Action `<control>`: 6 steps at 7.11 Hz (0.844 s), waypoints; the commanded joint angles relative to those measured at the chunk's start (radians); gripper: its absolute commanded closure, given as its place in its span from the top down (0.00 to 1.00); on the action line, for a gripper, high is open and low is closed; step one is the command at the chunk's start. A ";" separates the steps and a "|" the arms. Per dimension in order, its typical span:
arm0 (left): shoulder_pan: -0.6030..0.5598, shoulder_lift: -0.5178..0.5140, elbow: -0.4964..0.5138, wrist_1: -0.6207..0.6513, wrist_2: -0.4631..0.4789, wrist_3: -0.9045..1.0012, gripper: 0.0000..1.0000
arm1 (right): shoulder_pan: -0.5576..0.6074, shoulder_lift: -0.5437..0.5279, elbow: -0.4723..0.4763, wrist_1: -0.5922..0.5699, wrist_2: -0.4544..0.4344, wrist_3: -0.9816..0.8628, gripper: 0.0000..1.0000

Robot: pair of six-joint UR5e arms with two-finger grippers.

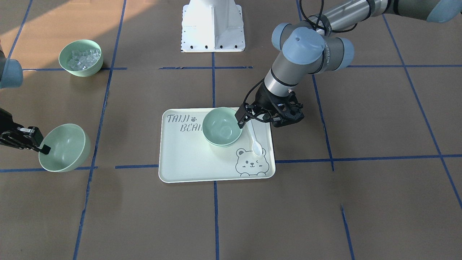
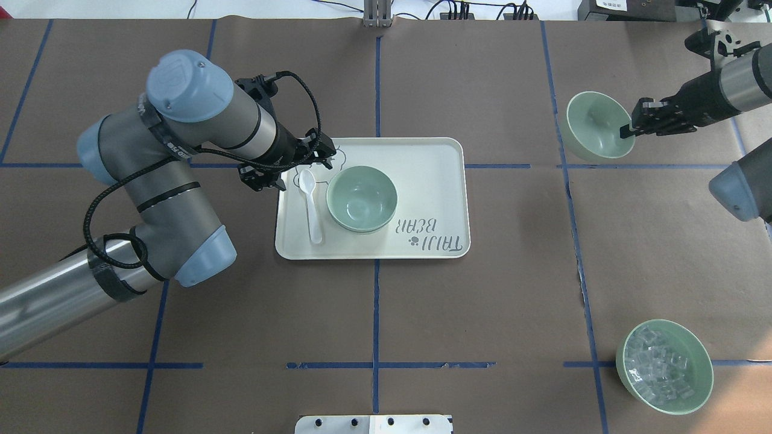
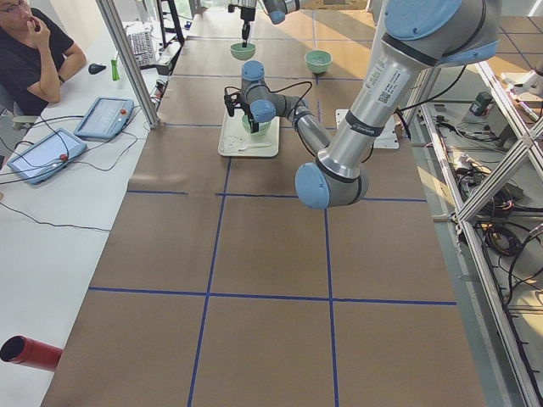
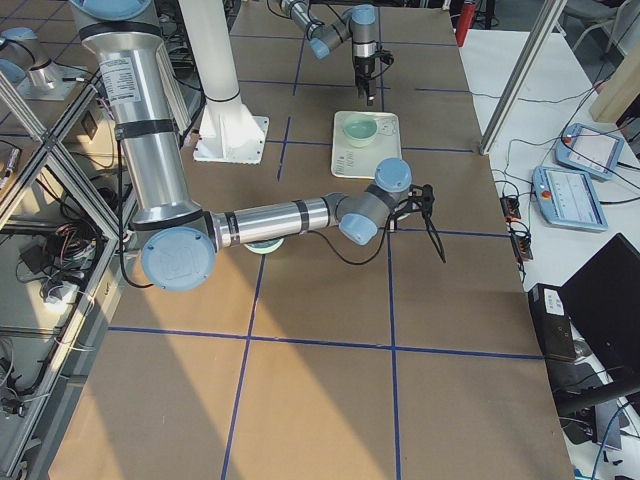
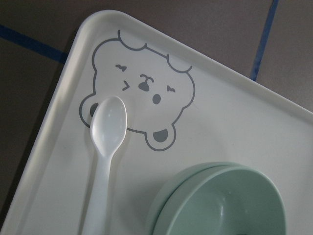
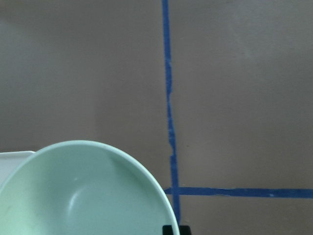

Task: Stack green bowls together

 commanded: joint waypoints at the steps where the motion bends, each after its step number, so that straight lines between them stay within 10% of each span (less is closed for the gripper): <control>1: -0.063 0.085 -0.141 0.119 -0.007 0.129 1.00 | -0.075 0.086 0.025 -0.001 -0.014 0.110 0.00; 6: -0.243 0.233 -0.214 0.180 -0.007 0.452 1.00 | -0.343 0.315 0.151 -0.377 -0.265 0.127 0.00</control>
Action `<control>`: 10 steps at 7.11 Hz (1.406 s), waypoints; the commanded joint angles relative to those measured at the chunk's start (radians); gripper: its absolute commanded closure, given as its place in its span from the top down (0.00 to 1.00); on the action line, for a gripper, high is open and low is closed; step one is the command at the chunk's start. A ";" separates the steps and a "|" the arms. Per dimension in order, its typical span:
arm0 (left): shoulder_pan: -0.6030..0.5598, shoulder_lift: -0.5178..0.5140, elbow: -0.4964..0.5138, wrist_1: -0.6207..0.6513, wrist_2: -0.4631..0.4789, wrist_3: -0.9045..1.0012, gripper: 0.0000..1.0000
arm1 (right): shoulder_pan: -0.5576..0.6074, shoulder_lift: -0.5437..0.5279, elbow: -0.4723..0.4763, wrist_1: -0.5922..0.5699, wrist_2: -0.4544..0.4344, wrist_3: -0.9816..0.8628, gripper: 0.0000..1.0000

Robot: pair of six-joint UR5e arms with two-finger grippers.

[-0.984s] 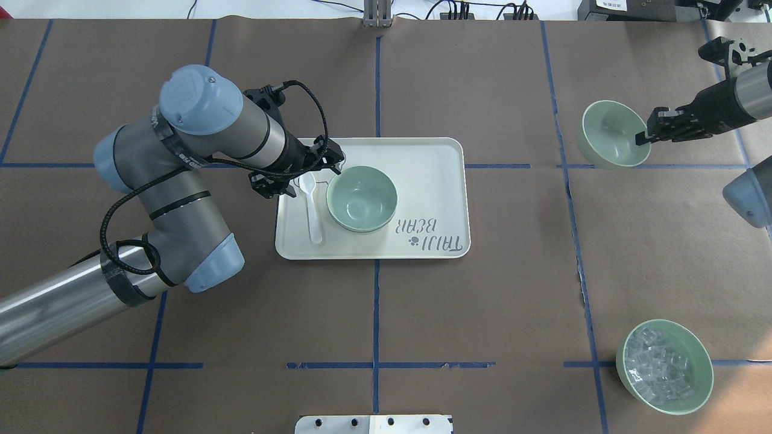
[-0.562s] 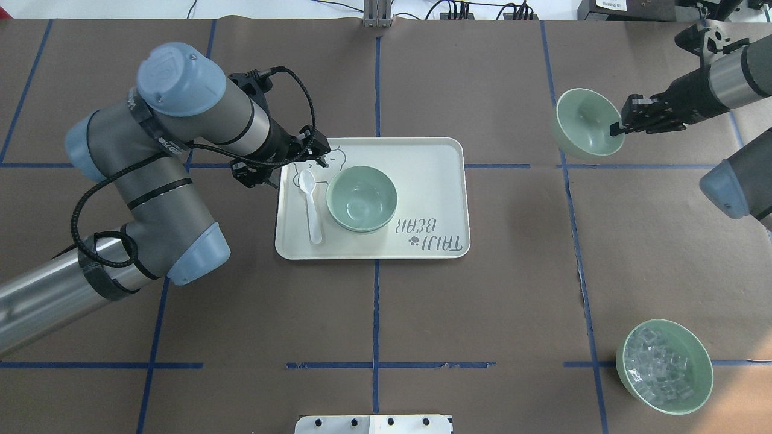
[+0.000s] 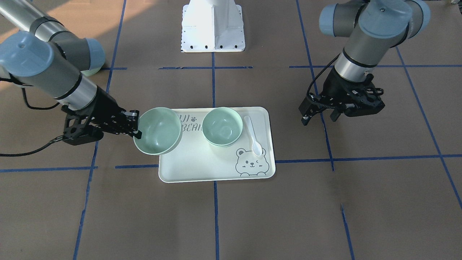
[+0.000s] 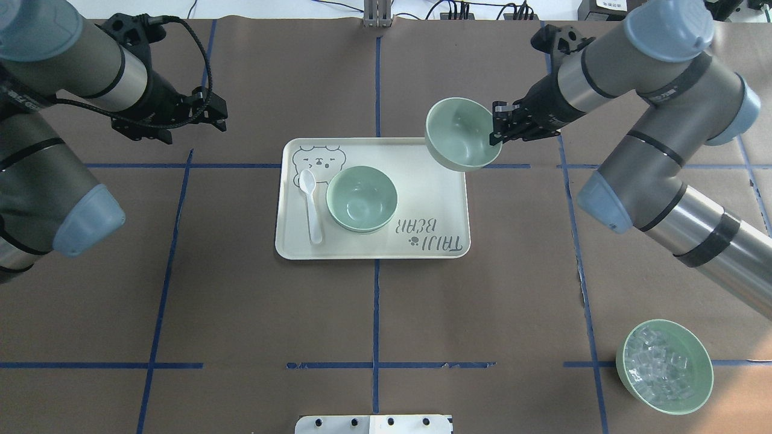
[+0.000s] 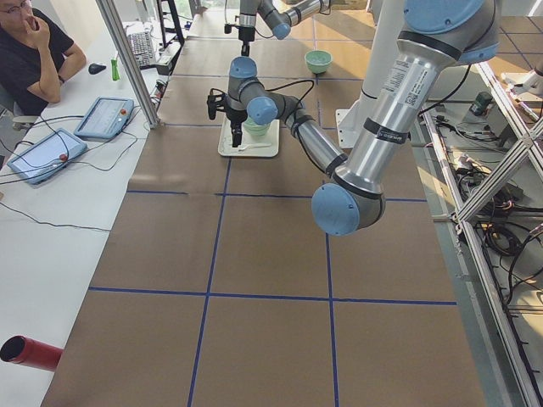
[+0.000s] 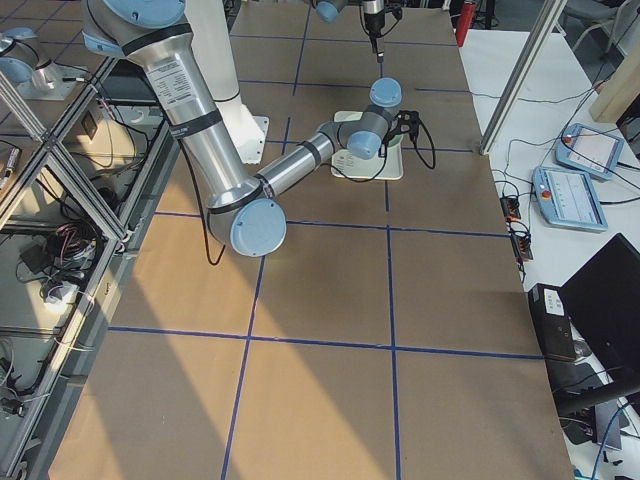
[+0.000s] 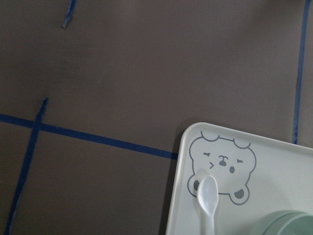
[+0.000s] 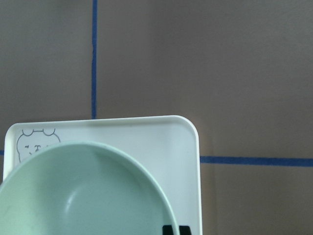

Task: Stack green bowls together

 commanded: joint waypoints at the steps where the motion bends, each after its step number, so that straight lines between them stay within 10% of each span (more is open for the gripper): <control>1: -0.062 0.074 -0.003 0.000 -0.002 0.162 1.00 | -0.129 0.074 0.016 -0.068 -0.142 0.056 0.00; 9: -0.223 0.217 0.011 -0.015 -0.006 0.491 1.00 | -0.243 0.171 -0.076 -0.071 -0.258 0.078 0.00; 10: -0.229 0.218 0.013 -0.015 -0.006 0.491 1.00 | -0.244 0.172 -0.078 -0.071 -0.261 0.090 0.73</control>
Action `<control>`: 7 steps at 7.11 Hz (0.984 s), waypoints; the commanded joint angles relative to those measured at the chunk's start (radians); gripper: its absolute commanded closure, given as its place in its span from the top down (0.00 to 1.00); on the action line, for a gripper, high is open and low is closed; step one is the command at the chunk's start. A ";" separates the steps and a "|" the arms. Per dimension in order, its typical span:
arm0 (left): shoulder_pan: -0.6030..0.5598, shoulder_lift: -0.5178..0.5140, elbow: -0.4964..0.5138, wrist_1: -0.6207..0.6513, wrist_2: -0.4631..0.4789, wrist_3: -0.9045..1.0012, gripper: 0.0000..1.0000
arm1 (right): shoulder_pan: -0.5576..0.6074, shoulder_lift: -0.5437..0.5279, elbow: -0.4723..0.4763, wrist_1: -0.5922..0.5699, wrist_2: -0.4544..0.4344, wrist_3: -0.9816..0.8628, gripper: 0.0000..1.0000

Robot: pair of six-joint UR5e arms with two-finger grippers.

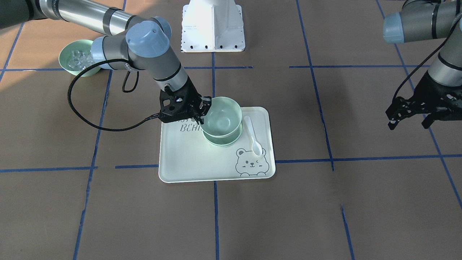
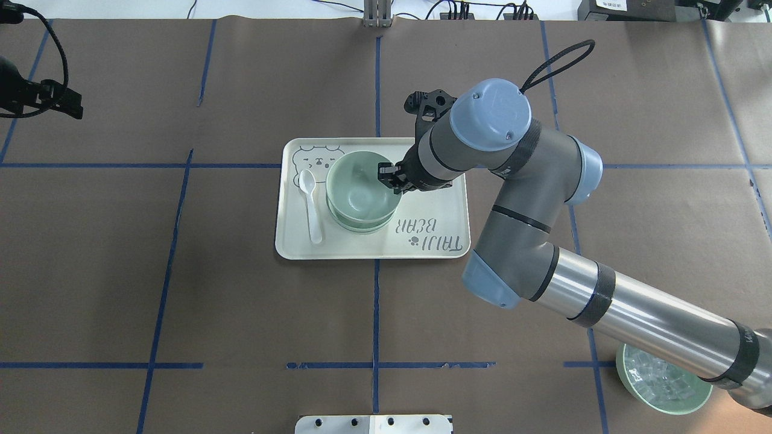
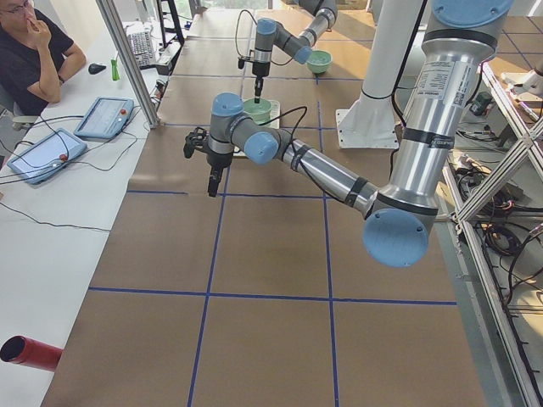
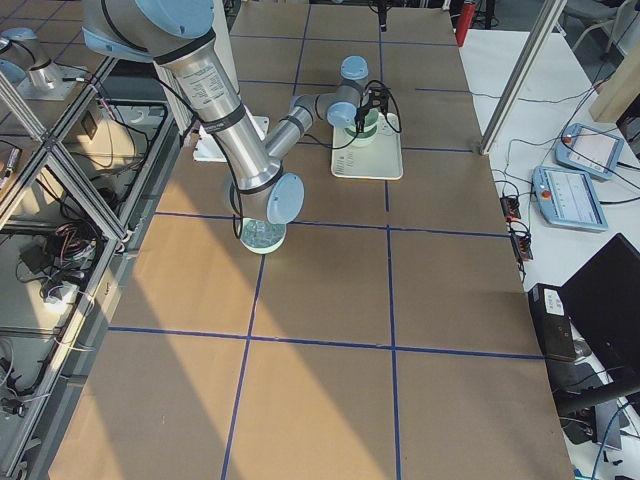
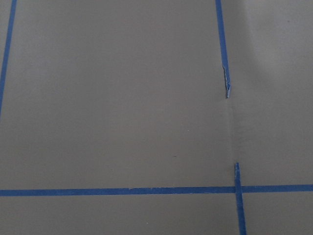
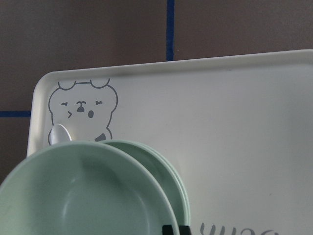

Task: Stack green bowls together

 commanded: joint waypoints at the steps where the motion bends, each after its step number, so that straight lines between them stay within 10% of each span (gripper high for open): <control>1: -0.013 0.002 0.004 -0.002 0.000 0.007 1.00 | -0.012 0.003 -0.002 0.008 -0.039 0.017 1.00; 4: -0.019 0.030 0.006 -0.026 -0.009 0.019 1.00 | 0.039 -0.011 0.029 -0.035 0.006 0.011 1.00; 7: -0.102 0.088 0.009 -0.013 -0.120 0.160 1.00 | 0.220 -0.140 0.243 -0.317 0.156 -0.234 1.00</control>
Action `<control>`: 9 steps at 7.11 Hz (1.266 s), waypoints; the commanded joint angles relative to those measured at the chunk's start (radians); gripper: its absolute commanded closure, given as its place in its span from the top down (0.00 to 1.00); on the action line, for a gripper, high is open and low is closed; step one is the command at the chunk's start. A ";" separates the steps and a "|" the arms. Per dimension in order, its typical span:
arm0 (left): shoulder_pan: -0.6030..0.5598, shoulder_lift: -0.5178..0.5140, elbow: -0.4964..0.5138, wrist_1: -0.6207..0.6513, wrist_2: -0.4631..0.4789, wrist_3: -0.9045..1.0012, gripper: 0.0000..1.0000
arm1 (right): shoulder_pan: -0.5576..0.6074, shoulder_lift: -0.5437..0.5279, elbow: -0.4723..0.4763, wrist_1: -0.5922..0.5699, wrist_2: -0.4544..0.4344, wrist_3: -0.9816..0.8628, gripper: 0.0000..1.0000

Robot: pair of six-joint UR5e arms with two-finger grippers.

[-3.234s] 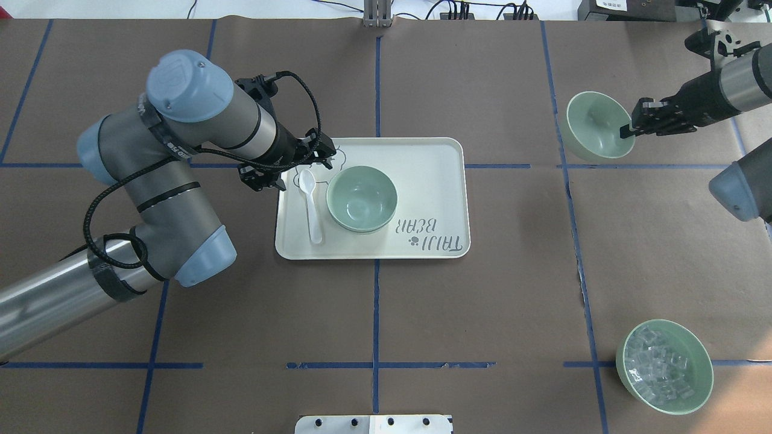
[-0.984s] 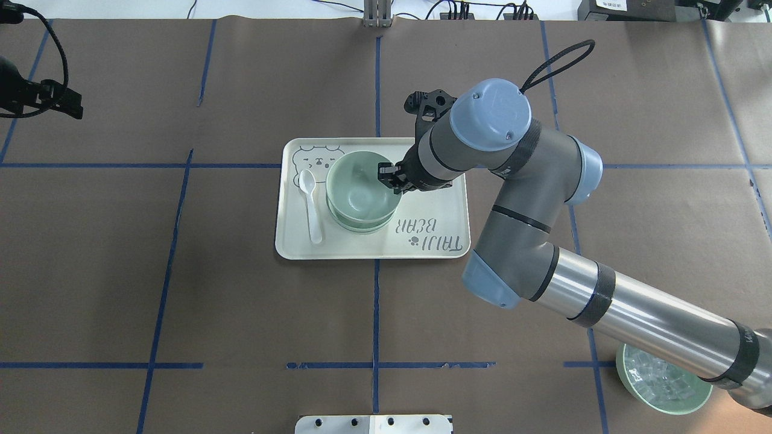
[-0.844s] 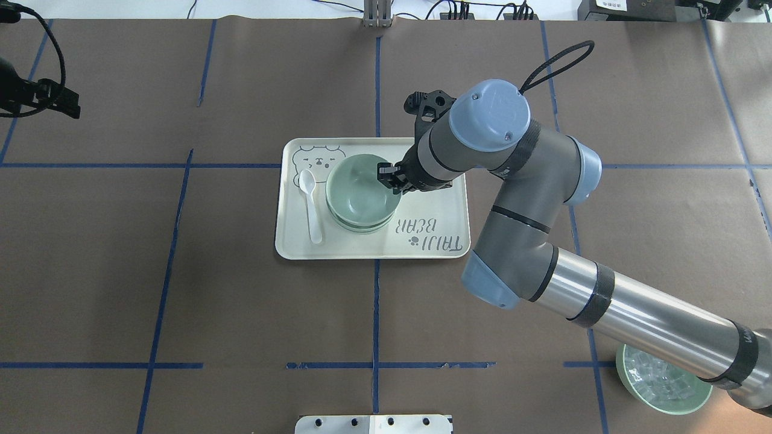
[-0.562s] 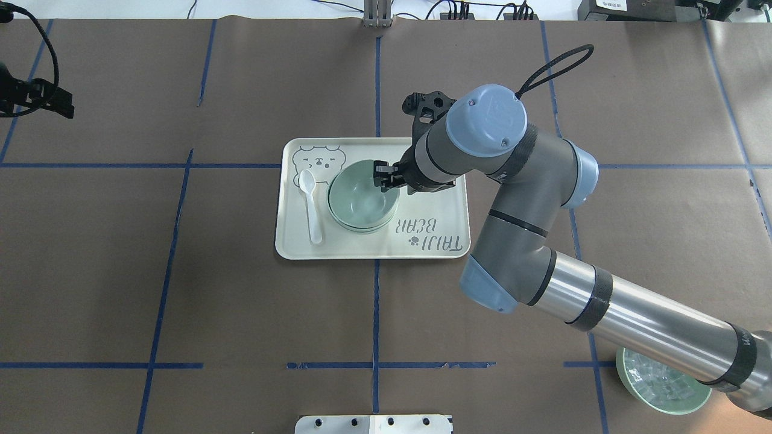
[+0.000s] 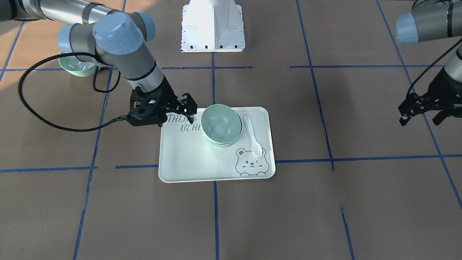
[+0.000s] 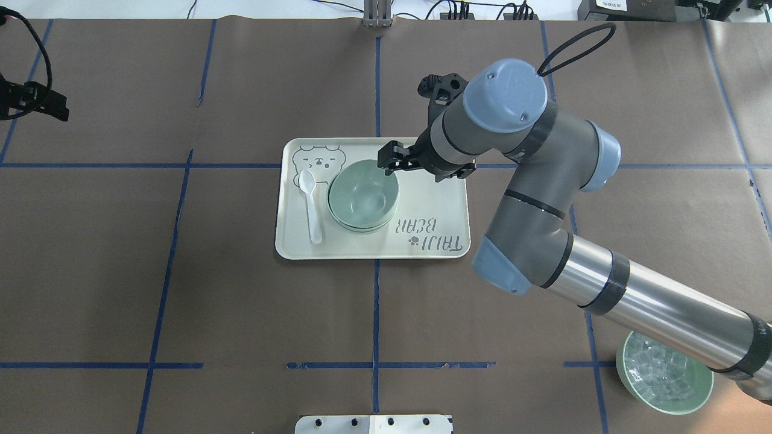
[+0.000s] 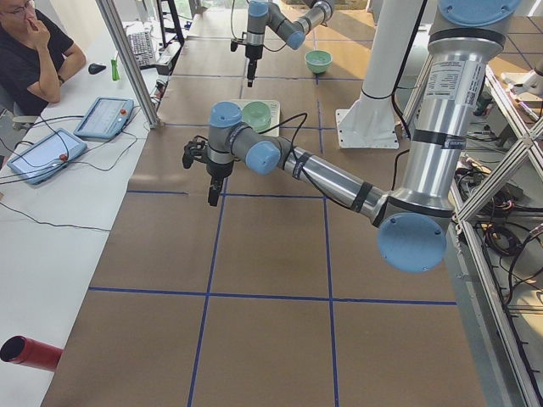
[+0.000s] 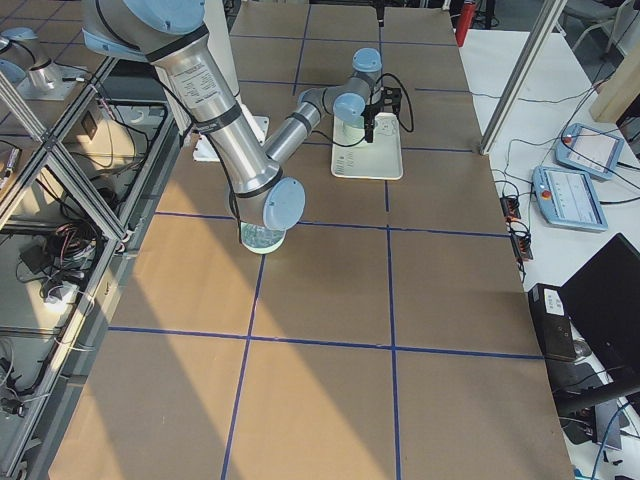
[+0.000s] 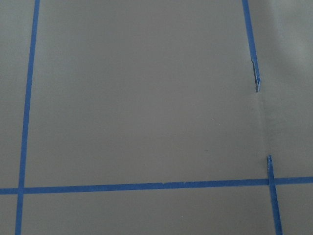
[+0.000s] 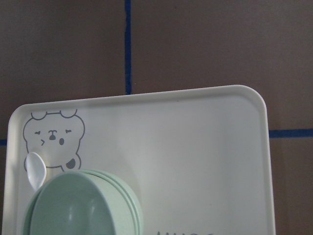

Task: Stack green bowls together

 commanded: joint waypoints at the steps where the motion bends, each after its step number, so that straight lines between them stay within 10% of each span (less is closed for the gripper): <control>1: -0.059 0.046 0.001 0.014 -0.043 0.119 1.00 | 0.145 -0.159 0.145 -0.116 0.107 -0.265 1.00; 5: -0.185 0.132 0.048 0.028 -0.145 0.371 1.00 | 0.513 -0.482 0.121 -0.116 0.278 -0.913 1.00; 9: -0.253 0.179 0.088 0.026 -0.147 0.444 1.00 | 0.753 -0.582 -0.117 -0.101 0.385 -1.278 1.00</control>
